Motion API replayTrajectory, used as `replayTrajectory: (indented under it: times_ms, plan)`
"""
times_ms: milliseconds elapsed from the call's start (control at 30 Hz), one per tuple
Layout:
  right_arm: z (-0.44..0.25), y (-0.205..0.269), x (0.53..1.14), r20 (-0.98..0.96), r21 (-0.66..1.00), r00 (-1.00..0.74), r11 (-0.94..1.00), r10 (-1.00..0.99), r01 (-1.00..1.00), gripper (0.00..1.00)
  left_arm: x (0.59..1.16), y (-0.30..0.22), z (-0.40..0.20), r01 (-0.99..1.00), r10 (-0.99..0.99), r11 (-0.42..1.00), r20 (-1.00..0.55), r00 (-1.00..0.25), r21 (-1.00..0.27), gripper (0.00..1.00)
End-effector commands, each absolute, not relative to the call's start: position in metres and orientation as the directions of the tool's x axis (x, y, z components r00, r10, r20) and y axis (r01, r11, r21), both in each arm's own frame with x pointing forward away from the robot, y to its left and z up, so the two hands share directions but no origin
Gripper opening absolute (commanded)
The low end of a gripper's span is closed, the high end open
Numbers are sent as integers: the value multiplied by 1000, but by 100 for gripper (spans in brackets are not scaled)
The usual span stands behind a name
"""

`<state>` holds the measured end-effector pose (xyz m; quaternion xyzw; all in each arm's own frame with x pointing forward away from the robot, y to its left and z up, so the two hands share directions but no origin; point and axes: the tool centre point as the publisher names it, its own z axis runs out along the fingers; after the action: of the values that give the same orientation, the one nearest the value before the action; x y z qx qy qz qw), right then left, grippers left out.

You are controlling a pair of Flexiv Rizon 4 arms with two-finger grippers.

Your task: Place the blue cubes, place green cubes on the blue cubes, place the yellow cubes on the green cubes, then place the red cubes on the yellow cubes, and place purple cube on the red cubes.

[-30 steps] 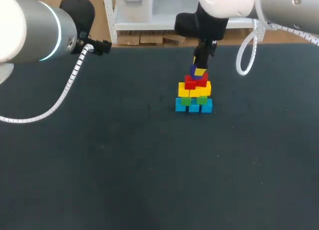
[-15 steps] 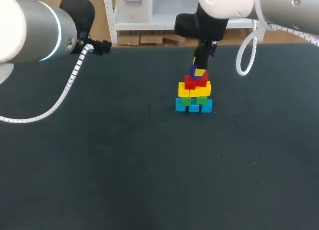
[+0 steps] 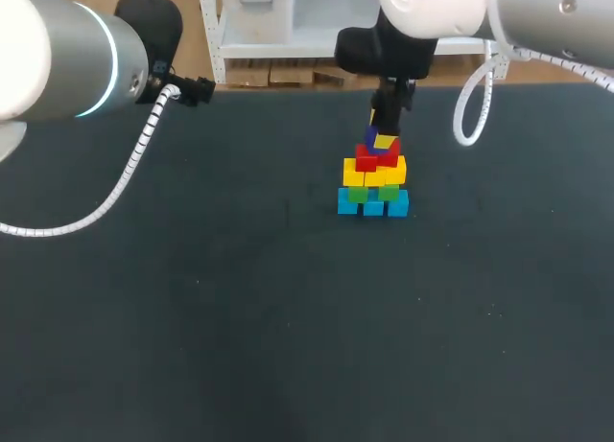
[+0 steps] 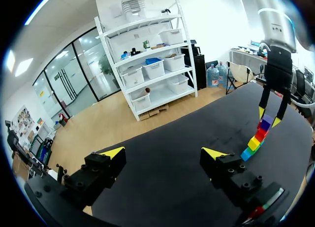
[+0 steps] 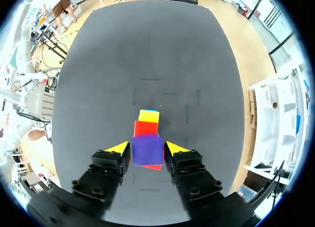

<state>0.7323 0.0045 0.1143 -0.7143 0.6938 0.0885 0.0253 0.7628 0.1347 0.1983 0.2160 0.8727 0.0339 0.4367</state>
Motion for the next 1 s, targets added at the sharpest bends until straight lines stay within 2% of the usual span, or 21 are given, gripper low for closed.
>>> replayTrajectory:
  times_ms: [33,1000]
  plan:
    - [114,4,731,-162,81,22,-35,-987,-996,100,764,136,199,352,407,903,-747,-525,245,100]
    - [158,-19,727,-313,-22,-15,22,-950,-1000,100,764,136,199,352,407,903,-747,-525,245,100]
